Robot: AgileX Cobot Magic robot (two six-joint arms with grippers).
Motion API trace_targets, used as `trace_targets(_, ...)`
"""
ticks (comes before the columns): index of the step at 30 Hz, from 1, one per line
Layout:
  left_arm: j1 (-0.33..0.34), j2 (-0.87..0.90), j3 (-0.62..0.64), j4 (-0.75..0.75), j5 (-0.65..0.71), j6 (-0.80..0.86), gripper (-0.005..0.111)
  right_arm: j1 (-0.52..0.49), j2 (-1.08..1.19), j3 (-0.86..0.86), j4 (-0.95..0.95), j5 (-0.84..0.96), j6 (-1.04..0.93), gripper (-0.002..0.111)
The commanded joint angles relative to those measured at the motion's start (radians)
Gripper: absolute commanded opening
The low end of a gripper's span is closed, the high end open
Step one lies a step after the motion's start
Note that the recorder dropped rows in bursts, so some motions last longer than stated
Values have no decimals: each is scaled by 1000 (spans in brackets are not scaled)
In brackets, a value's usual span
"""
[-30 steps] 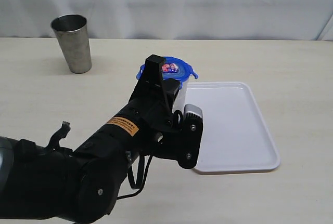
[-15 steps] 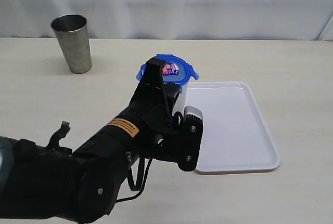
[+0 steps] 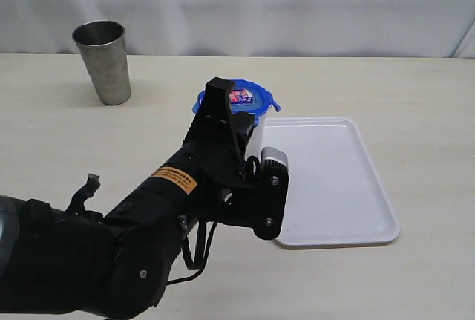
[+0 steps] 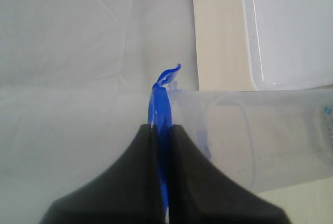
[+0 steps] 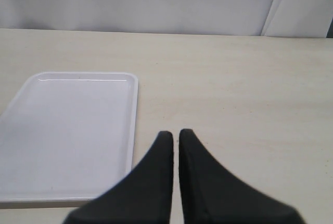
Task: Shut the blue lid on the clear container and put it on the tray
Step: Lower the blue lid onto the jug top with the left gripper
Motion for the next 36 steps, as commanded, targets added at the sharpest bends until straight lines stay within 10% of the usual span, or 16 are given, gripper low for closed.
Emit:
trace_targets(1, -2, -6, 2, -11, -5, -4, 0, 2, -4, 2, 0, -3, 0, 4)
trace_targets(36, -2, -6, 2, -32, 12, -12, 0, 2, -4, 2, 0, -3, 0, 4)
